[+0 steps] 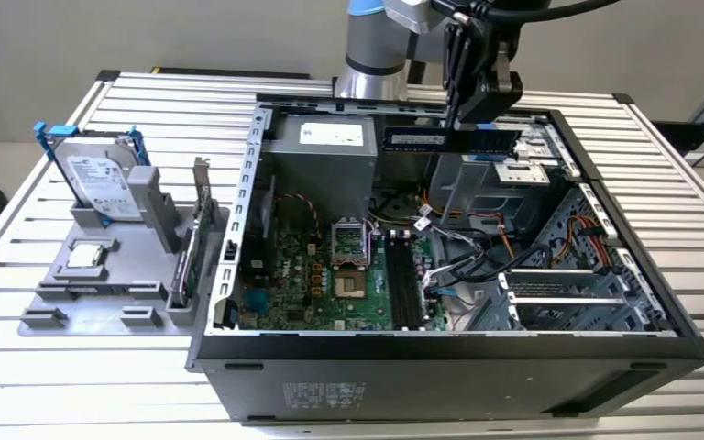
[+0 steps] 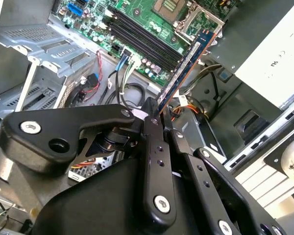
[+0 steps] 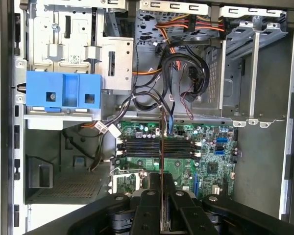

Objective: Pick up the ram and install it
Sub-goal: 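Pick up the ram and move it above insertion slot, then insert the ram into the slot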

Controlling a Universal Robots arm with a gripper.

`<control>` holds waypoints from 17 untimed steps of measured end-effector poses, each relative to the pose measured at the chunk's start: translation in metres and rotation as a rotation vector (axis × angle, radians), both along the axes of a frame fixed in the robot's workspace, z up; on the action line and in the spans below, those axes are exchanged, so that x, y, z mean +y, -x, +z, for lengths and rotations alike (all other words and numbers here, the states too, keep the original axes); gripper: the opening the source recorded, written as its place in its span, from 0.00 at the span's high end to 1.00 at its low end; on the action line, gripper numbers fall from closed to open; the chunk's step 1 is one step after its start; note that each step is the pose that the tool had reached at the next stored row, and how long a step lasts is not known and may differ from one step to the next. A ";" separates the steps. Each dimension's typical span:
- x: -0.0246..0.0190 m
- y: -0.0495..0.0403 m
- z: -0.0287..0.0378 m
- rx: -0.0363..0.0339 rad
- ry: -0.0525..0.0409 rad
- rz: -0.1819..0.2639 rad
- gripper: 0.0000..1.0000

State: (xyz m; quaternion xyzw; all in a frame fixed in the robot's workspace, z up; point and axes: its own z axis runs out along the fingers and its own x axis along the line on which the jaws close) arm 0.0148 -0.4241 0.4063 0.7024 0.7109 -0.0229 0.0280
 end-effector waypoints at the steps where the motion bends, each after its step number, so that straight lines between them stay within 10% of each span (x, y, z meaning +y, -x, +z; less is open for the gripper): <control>1: 0.0000 0.0000 0.0000 0.0000 0.0000 0.000 1.00; 17: 0.0001 -0.0001 0.0000 0.0000 0.0003 0.000 1.00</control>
